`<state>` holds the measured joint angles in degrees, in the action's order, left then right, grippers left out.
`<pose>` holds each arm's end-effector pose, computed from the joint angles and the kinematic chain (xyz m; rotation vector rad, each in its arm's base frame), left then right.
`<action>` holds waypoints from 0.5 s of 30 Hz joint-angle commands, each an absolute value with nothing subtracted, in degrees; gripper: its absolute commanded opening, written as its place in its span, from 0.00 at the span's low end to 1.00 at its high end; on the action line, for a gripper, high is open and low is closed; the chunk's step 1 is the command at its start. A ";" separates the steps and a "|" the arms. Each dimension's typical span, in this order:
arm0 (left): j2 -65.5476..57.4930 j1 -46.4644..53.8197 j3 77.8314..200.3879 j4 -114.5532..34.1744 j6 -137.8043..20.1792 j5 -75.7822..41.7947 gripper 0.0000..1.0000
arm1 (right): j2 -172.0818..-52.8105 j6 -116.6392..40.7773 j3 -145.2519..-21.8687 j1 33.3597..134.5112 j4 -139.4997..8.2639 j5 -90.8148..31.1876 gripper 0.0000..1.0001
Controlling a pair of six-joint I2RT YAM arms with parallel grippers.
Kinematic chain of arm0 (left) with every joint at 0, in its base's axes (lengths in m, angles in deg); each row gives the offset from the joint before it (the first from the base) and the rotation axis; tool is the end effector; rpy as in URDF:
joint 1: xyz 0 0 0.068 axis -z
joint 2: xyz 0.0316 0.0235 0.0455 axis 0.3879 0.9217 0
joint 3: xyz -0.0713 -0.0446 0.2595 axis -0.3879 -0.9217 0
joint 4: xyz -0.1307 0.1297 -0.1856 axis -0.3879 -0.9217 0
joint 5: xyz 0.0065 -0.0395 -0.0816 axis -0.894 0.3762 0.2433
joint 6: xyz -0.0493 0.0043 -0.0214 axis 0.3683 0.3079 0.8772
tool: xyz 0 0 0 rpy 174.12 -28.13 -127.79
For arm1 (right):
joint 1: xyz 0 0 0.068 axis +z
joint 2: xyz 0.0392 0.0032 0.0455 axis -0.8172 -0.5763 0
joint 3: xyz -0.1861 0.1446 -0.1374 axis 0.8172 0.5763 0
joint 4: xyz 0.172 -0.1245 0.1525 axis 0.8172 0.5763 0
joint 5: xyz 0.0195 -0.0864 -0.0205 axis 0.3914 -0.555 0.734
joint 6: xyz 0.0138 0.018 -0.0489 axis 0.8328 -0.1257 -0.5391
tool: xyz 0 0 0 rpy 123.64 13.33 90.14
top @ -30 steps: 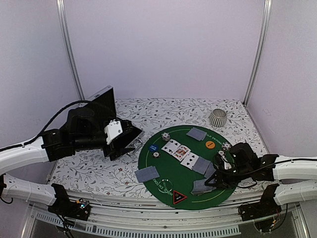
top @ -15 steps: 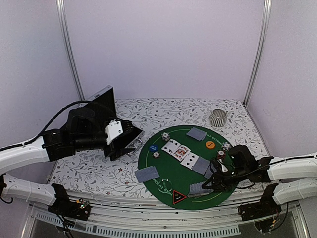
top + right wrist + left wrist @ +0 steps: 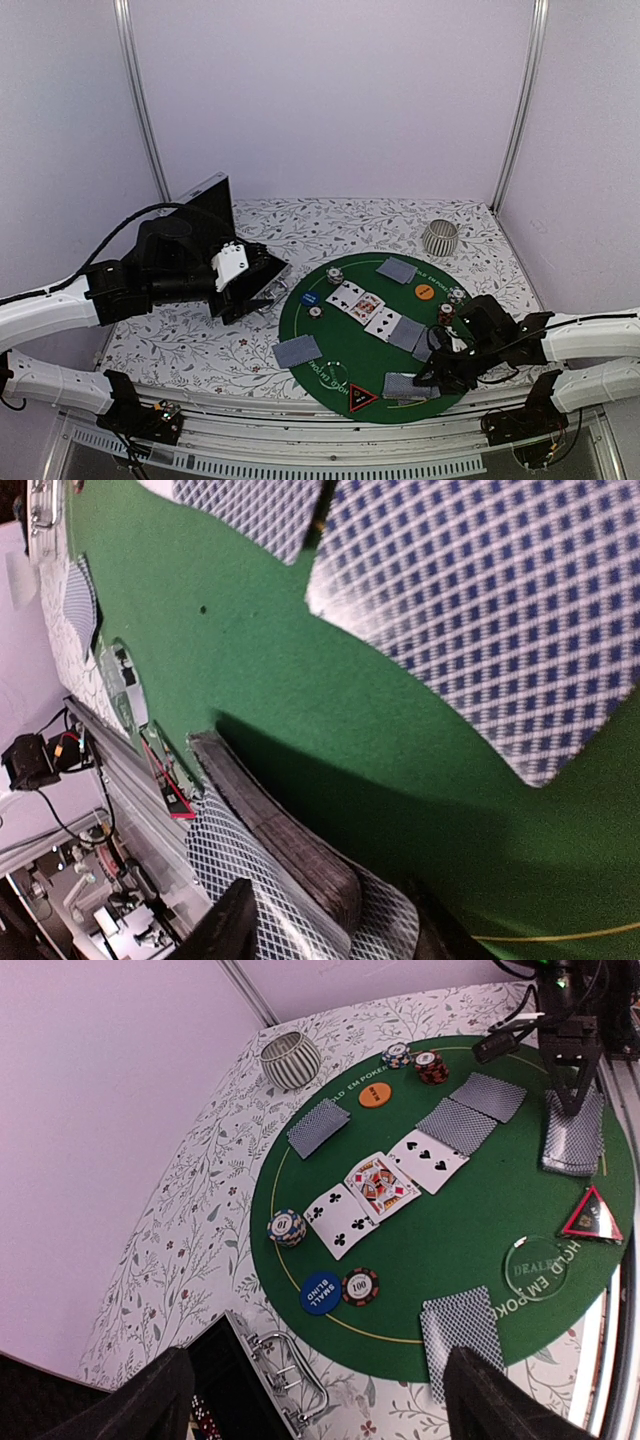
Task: Distribute texas hold em gaming equipment
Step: Place the face-down deck piles on the poker table mat, then reset both arms
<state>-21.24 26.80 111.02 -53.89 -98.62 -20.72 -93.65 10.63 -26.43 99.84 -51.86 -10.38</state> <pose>0.1481 -0.1783 0.2888 1.3159 1.5488 -0.3160 0.1096 0.1328 0.1313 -0.0637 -2.9392 -1.0954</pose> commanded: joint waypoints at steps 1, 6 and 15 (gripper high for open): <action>-21.02 27.01 111.68 -53.93 -98.25 -19.90 0.89 | -92.05 9.06 -29.57 99.98 -43.40 -16.74 0.57; -21.11 27.07 111.68 -53.99 -98.36 -19.85 0.89 | -90.06 8.29 -34.07 100.03 -37.11 -21.53 0.93; -20.78 27.01 111.75 -53.88 -98.35 -20.20 0.89 | -94.29 -1.35 -54.50 100.48 -29.51 -27.76 0.99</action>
<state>-21.22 26.80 111.02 -53.91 -98.62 -20.35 -91.40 5.93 -43.65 99.93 -32.17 -23.94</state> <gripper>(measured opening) 0.888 0.988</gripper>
